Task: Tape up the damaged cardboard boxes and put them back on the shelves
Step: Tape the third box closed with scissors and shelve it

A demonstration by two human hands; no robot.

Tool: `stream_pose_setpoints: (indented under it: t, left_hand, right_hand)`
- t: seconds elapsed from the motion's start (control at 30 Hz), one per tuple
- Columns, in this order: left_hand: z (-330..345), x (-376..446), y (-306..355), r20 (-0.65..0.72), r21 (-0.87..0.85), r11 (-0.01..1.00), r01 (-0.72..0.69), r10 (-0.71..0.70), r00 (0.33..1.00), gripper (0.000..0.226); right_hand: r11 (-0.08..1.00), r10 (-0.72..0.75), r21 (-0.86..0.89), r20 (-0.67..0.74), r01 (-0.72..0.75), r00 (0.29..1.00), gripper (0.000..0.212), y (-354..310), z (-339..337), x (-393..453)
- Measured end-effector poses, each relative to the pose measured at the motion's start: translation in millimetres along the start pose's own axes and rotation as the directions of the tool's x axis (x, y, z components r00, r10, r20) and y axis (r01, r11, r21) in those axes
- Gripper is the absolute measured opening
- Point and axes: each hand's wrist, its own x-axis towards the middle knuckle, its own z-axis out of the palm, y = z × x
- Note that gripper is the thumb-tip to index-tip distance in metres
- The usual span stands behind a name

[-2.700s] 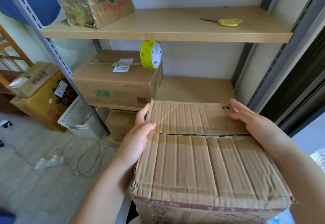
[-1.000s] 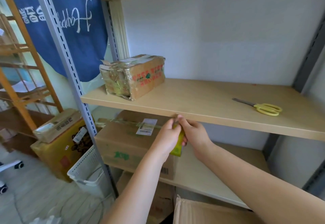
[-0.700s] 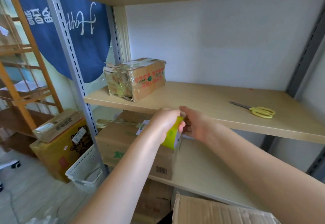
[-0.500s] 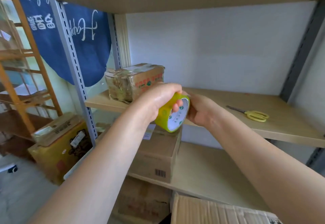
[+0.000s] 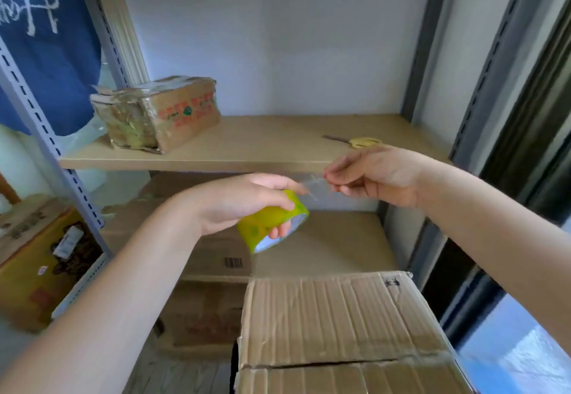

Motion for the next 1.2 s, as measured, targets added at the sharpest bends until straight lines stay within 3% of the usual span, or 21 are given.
stream_pose_setpoints:
  t: [0.07,0.13,0.2,0.27,0.5,0.6,0.73,0.93,1.07,1.2]
  left_hand:
    - [14,4,5,0.105,0.053,0.995,0.079,-0.084,0.991,0.047]
    - [29,8,13,0.157,0.254,0.964,0.073,-0.116,0.981,0.047]
    - [42,8,17,0.134,0.519,0.854,0.023,-0.108,0.985,0.034]
    - [50,4,15,0.073,0.648,0.761,0.026,-0.096,0.993,0.046]
    - [67,-30,24,0.07,0.705,0.703,0.088,-0.192,0.979,0.053]
    - [77,-32,25,-0.019,0.813,0.562,0.152,-0.235,0.972,0.062]
    - [82,-36,23,-0.071,0.909,0.369,0.192,-0.316,0.946,0.091]
    - [81,-35,23,-0.069,0.921,0.348,0.178,-0.304,0.95,0.094]
    - [91,-33,24,-0.063,0.916,0.361,0.176,-0.304,0.951,0.092]
    - [97,-30,26,-0.087,0.932,0.304,0.196,-0.338,0.937,0.089]
  right_hand:
    - [0.999,-0.016,-0.031,-0.115,0.013,0.993,0.021,22,-11,-30]
    - [0.999,-0.011,0.036,-0.208,0.019,0.978,0.014,45,-23,-65]
    - [0.993,-0.035,0.096,-0.304,0.068,0.952,0.009,66,-42,-101]
    - [0.987,-0.024,0.138,-0.384,0.083,0.923,0.012,84,-63,-136]
    - [0.953,0.181,0.295,-0.378,-0.067,0.908,0.028,144,-76,-205]
    - [0.937,0.209,0.34,-0.375,-0.076,0.903,0.02,161,-65,-214]
    - [0.933,0.198,0.359,-0.461,-0.022,0.865,0.009,172,-67,-217]
    - [0.906,0.233,0.422,-0.459,-0.02,0.857,0.008,186,-63,-215]
    - [0.897,0.223,0.441,-0.513,0.032,0.829,0.031,193,-76,-218]
    - [0.869,0.277,0.491,-0.394,-0.053,0.877,0.005,213,-59,-212]
